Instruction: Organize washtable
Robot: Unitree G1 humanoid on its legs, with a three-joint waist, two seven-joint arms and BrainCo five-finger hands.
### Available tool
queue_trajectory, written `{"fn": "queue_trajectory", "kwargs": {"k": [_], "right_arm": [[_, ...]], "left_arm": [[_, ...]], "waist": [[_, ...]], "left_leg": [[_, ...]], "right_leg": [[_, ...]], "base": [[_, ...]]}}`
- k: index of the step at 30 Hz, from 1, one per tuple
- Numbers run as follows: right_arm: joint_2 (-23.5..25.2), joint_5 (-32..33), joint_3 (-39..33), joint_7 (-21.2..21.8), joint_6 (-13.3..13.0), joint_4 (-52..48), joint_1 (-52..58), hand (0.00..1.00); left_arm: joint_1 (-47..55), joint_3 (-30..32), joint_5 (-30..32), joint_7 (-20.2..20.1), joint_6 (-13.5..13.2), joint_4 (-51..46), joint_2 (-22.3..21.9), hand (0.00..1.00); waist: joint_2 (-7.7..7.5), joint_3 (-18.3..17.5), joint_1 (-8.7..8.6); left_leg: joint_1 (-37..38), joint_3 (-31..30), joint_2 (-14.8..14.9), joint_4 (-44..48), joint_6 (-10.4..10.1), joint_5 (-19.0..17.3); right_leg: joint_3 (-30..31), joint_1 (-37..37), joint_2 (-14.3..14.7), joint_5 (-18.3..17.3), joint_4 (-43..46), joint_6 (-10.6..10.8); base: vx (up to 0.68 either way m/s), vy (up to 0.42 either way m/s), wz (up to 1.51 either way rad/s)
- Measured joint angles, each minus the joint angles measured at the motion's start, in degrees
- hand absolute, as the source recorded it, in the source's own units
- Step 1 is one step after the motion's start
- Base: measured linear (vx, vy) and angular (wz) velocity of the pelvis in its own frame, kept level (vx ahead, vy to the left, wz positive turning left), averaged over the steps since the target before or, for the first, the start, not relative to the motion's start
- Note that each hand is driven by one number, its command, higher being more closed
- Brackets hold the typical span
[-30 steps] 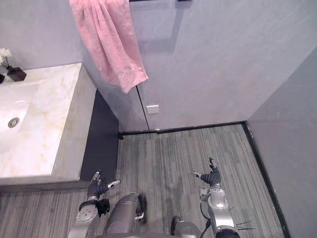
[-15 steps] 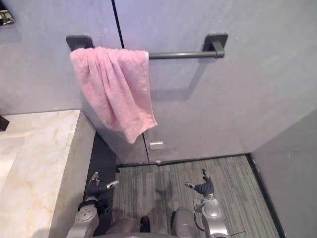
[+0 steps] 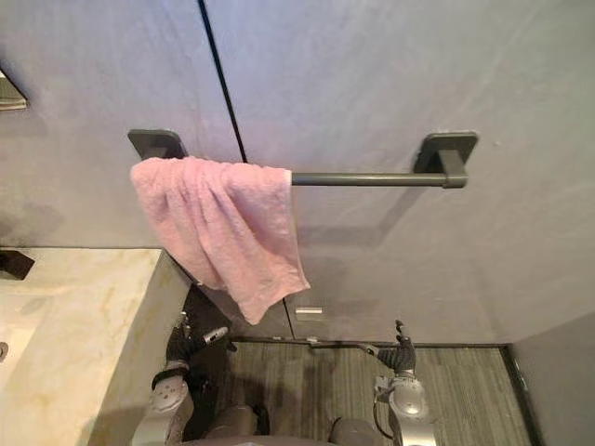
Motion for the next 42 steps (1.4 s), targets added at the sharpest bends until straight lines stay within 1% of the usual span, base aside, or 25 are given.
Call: {"fn": "queue_trajectory", "kwargs": {"k": [1,3,4,7,9,11,14,16,19,20,24,26,29,31,34,38,42], "right_arm": [[0.2,0.0,0.0,0.0,0.0,0.0,0.5,0.0],[0.3,-0.1,0.0,0.1,-0.1,0.0,0.8,0.0],[0.5,-0.1,0.0,0.3,-0.1,0.0,0.8,0.0],[0.7,-0.1,0.2,0.5,-0.1,0.0,0.8,0.0],[0.6,-0.1,0.3,0.6,-0.1,0.0,0.8,0.0],[0.4,-0.1,0.9,0.7,-0.2,0.5,0.8,0.0],[-0.5,-0.2,2.7,1.2,-0.2,1.0,0.7,0.0],[-0.5,-0.2,3.6,1.8,-0.2,1.1,0.8,0.0],[-0.6,-0.8,4.9,1.9,-0.2,1.1,0.8,0.0],[-0.6,-1.3,4.9,1.9,-0.2,1.1,0.8,0.0],[-1.2,-2.2,5.5,1.9,-0.2,1.1,0.7,0.0],[-1.7,-2.3,6.5,1.9,-0.2,1.0,0.5,0.0],[-1.7,-2.3,6.5,1.9,-0.2,-0.1,0.4,0.0],[-1.7,-2.3,6.6,1.9,-0.2,-1.0,0.0,0.0],[-2.7,-2.2,7.8,2.0,-0.3,-6.4,-0.6,0.0],[-4.2,-2.1,10.2,3.2,-0.5,-12.0,-2.0,0.0],[-6.4,-1.2,15.1,4.9,-2.5,-17.5,-5.0,0.0]], "left_arm": [[1.1,-0.2,-0.3,0.0,-0.6,-2.8,0.2,0.0],[1.9,-0.7,-0.8,-0.1,-1.0,-5.3,0.2,0.0],[2.4,-0.8,-1.0,-0.1,-1.7,-7.3,0.2,0.0],[2.3,-0.8,-1.0,-0.1,-2.1,-9.5,0.6,0.0],[2.0,-1.5,-0.9,-0.1,-3.0,-10.0,1.5,0.0],[1.6,-2.9,-0.7,-0.3,-3.2,-11.3,3.0,0.0],[-0.2,-3.4,-0.6,-0.6,-3.4,-11.3,3.8,0.0],[-2.2,-5.1,1.0,-0.8,-3.7,-11.3,5.2,0.0],[-3.7,-6.8,2.0,-1.1,-3.7,-11.2,5.9,0.0],[-4.1,-7.3,2.5,-1.1,-3.7,-11.2,6.0,1.0],[-5.9,-8.7,5.4,-1.1,-3.6,-9.4,6.2,1.0],[-6.5,-8.8,5.7,-1.0,-3.5,-8.3,6.8,1.0],[-6.5,-8.8,6.4,-0.9,-3.0,-8.1,7.6,1.0],[-6.5,-8.8,6.9,-0.9,-3.0,-8.0,8.1,1.0],[-7.1,-8.7,7.8,-0.9,-3.0,-7.8,9.1,1.0],[-7.9,-8.8,7.8,-1.0,-3.0,-7.8,9.2,1.0],[-7.9,-8.9,7.7,-1.1,-3.0,-7.8,9.4,1.0]], "waist": [[-0.27,-0.2,-0.14],[-0.29,-0.3,-0.18],[-0.3,-0.3,-0.18],[-0.37,-0.3,-0.25],[-0.37,-0.7,-0.64],[-0.42,-1.0,-1.76],[-0.38,-1.4,-1.89],[-0.38,-1.6,-2.5],[-0.2,-2.1,-3.22],[-0.12,-2.2,-3.27],[-0.04,-2.5,-3.58],[-0.11,-2.5,-3.59],[-0.41,-2.7,-4.49],[-0.52,-2.8,-4.7],[-0.53,-2.8,-4.82],[-0.53,-2.8,-4.85],[-0.55,-2.9,-4.59]], "left_leg": [[1.3,0.0,-1.0,-2.5,0.3,1.2],[2.7,0.0,-1.8,-5.5,0.5,2.6],[3.6,-0.1,-2.1,-7.6,0.5,3.8],[4.9,-0.4,-2.1,-10.5,0.4,5.4],[6.0,-1.2,-2.1,-12.9,0.2,6.8],[7.2,-1.8,-2.0,-14.6,0.1,7.7],[7.9,-1.7,-1.9,-16.1,0.0,8.5],[8.1,-1.3,-1.3,-16.2,0.0,8.6],[8.8,-0.5,-1.2,-17.9,0.0,9.4],[9.0,-0.1,-1.1,-18.2,-0.1,9.5],[9.4,1.0,-1.1,-19.1,0.0,9.8],[9.4,1.6,-1.2,-19.2,0.0,9.8],[9.4,1.7,-1.3,-19.2,0.0,9.8],[9.4,1.7,-1.4,-19.2,0.0,9.8],[9.3,1.9,-1.4,-19.2,0.0,9.8],[9.4,1.8,-1.4,-19.2,0.0,9.8],[9.4,1.6,-1.3,-19.2,0.0,9.8]], "right_leg": [[0.0,0.7,-0.6,0.3,-1.1,0.5],[-0.1,1.1,-1.0,0.4,-1.7,0.7],[-0.3,1.0,-1.4,0.4,-1.7,0.7],[-0.4,1.1,-1.2,0.4,-1.7,0.7],[-0.9,1.3,-1.0,0.5,-1.8,0.7],[-1.4,2.0,-0.6,1.0,-2.6,0.7],[-1.0,2.4,0.0,1.9,-3.8,0.6],[-0.3,2.8,0.4,3.1,-5.5,0.7],[0.5,2.8,0.7,4.1,-6.7,0.6],[0.9,2.8,0.8,4.3,-6.9,0.7],[2.2,2.8,1.1,5.4,-8.6,0.9],[2.9,2.8,1.5,6.1,-9.5,0.9],[3.1,2.9,1.5,6.4,-9.8,1.0],[3.1,2.9,1.6,6.4,-10.0,1.0],[3.6,3.0,1.7,7.2,-11.0,0.9],[3.5,3.7,1.8,7.8,-12.1,0.9],[3.6,3.8,1.8,7.9,-12.2,0.9]], "base": [[0.05,0.083,0.1],[0.02,0.032,0.07],[-0.01,0.013,0.06],[-0.04,-0.023,0.04],[-0.06,-0.044,0.11],[-0.07,-0.034,0.1],[-0.07,-0.008,-0.07],[-0.07,-0.016,-0.11],[-0.05,-0.007,-0.16],[-0.04,0.005,-0.21],[-0.03,0.005,-0.18],[-0.01,-0.008,-0.18],[0.01,-0.005,-0.04],[0.01,0.001,-0.02],[0.01,-0.005,-0.08],[-0.01,-0.004,0.0],[0.0,0.0,0.0]]}}
